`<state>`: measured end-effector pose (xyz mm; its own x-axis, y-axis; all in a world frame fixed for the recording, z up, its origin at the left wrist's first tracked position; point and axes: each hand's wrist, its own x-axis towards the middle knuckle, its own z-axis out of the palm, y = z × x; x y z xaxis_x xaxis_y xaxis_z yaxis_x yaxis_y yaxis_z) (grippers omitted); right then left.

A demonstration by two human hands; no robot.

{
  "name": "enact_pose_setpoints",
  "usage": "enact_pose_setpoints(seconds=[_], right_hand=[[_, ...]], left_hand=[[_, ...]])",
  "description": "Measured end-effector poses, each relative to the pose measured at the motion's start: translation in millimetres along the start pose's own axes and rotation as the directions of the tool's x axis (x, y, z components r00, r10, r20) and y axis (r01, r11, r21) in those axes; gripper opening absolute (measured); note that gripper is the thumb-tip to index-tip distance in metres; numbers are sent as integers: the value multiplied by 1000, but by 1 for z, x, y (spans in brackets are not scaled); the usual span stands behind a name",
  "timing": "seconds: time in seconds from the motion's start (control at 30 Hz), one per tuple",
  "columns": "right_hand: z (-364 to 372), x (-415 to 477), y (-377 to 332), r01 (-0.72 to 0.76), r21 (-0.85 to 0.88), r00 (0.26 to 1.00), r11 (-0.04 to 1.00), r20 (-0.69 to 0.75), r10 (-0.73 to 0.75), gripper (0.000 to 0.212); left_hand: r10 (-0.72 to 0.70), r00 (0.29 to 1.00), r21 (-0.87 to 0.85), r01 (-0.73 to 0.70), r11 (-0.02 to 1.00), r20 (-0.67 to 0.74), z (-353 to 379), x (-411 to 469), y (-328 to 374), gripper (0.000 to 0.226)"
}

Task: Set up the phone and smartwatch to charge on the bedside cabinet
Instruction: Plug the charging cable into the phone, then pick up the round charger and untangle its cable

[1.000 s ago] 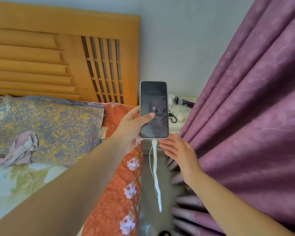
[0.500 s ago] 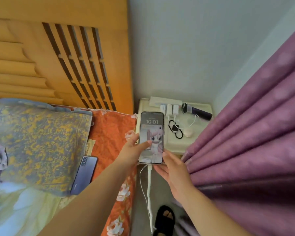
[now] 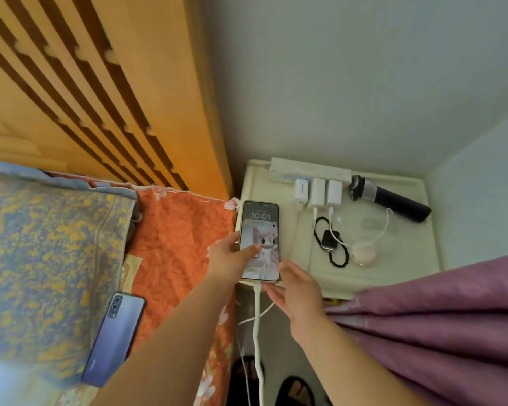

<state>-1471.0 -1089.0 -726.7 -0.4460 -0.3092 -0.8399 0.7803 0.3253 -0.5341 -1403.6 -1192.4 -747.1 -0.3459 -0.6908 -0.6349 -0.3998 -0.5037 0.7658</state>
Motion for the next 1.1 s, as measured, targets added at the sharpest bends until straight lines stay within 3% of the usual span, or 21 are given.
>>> enact_pose_setpoints(seconds=[0.2, 0.3, 0.47, 0.6, 0.67, 0.77, 0.9, 0.97, 1.1], right_hand=[[8, 18, -6, 9, 93, 997, 996, -74, -2, 11], [13, 21, -11, 32, 104, 996, 994, -88, -23, 19], [17, 26, -7, 83, -160, 994, 984, -50, -92, 40], [16, 22, -9, 165, -408, 985, 898, 16, -174, 27], [14, 20, -7, 230, -520, 970, 823, 50, -240, 32], [1, 22, -6, 308, -544, 935, 780, 24, -353, 35], [-28, 24, -4, 370, -510, 816, 777, -221, -534, 28], [-41, 27, 2, 290, -519, 834, 804, -274, -479, 28], [-48, 26, 9, 247, -566, 888, 787, -192, -417, 27]], left_hand=[[39, 998, 155, -31, 987, -50, 13, 22, 6, 25], [83, 988, 227, -51, 972, -132, 22, 24, 10, 42], [225, 947, 466, -96, 880, -229, 30, 21, 5, 42], [255, 940, 564, -85, 821, -228, 35, 22, 2, 42], [269, 935, 602, -79, 794, -232, 38, 21, 2, 43], [279, 924, 616, -62, 785, -262, 42, 18, 2, 42], [249, 928, 695, 14, 719, -276, 45, 15, 2, 45], [221, 934, 683, 32, 730, -280, 45, 16, 2, 47], [267, 925, 652, -27, 758, -271, 42, 15, -2, 52]])
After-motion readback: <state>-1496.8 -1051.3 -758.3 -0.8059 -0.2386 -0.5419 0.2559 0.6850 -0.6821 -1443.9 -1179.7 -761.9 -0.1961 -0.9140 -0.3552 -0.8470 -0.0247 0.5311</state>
